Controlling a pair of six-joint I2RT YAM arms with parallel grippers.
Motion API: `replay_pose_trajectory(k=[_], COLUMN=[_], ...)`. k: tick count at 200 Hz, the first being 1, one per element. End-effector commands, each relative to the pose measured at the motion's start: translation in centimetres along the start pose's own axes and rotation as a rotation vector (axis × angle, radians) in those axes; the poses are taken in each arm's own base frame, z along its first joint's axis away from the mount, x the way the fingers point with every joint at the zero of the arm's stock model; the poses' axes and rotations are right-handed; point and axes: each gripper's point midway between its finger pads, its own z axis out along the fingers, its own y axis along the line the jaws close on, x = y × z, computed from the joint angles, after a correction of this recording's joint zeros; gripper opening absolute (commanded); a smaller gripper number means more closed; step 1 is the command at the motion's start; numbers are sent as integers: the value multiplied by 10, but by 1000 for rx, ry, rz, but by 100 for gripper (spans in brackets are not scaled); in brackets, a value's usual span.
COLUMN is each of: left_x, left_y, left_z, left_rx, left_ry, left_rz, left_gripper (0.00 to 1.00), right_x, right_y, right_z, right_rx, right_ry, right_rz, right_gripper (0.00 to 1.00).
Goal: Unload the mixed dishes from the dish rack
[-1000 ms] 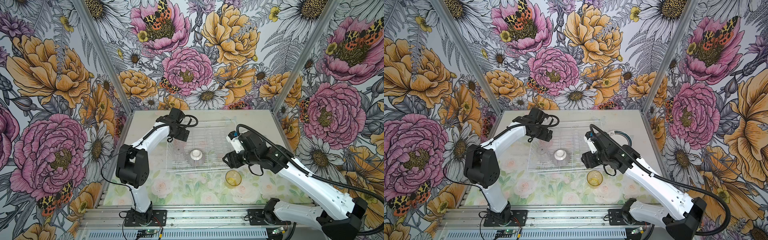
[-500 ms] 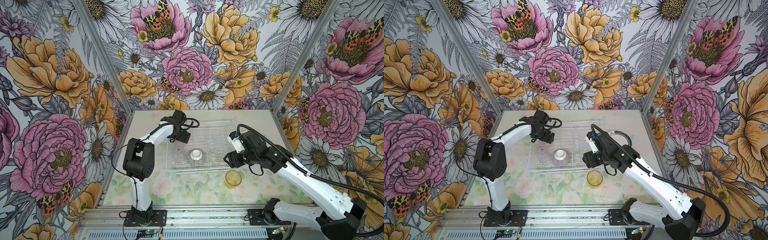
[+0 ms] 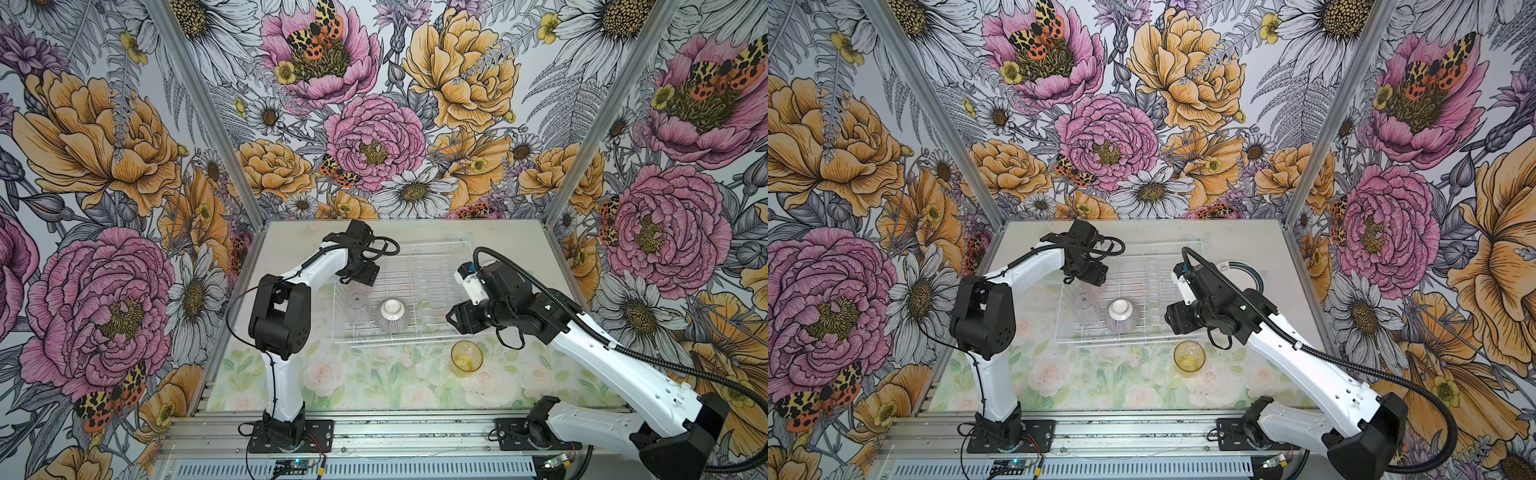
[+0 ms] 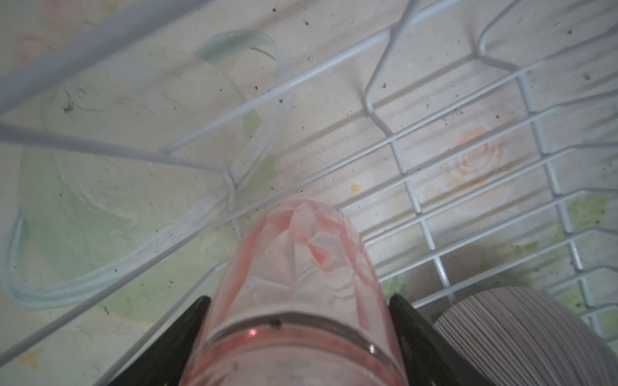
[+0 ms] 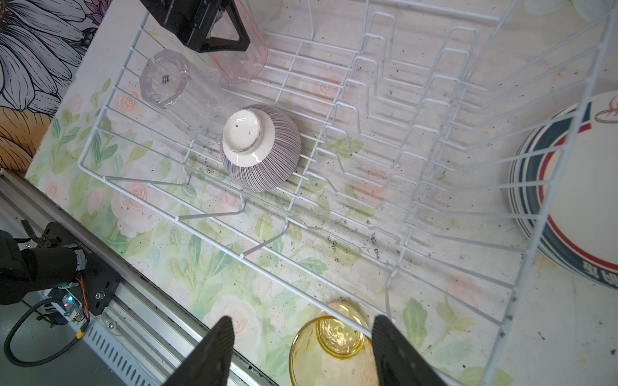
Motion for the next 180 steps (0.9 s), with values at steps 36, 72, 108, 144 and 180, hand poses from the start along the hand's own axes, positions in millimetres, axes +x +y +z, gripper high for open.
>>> replay_pose_trajectory(k=[36,72,108,144,180], left_x=[-8,-10,-19,-29,-39], left_y=[2,-4,-12,-18,-27], left_z=[-1,-10,-35,-64,-99], left_rx=[32,71,118,172,225], left_ry=[-14,-34,-95,-165,-245], left_rz=[7,10,15,15,29], left_gripper=[64,62,62,62,62], right_x=[-3,-8,-21,-36,-53], right_y=[-4,-2,1,8,12], right_z=[1,3,4,-3,-8], right_rx=[3,-14,-96,-207,-305], right_ry=[-23,-47,-102,-183,-258], right_rz=[5,11,35,63,89], right_gripper=[68,68,67,65,64])
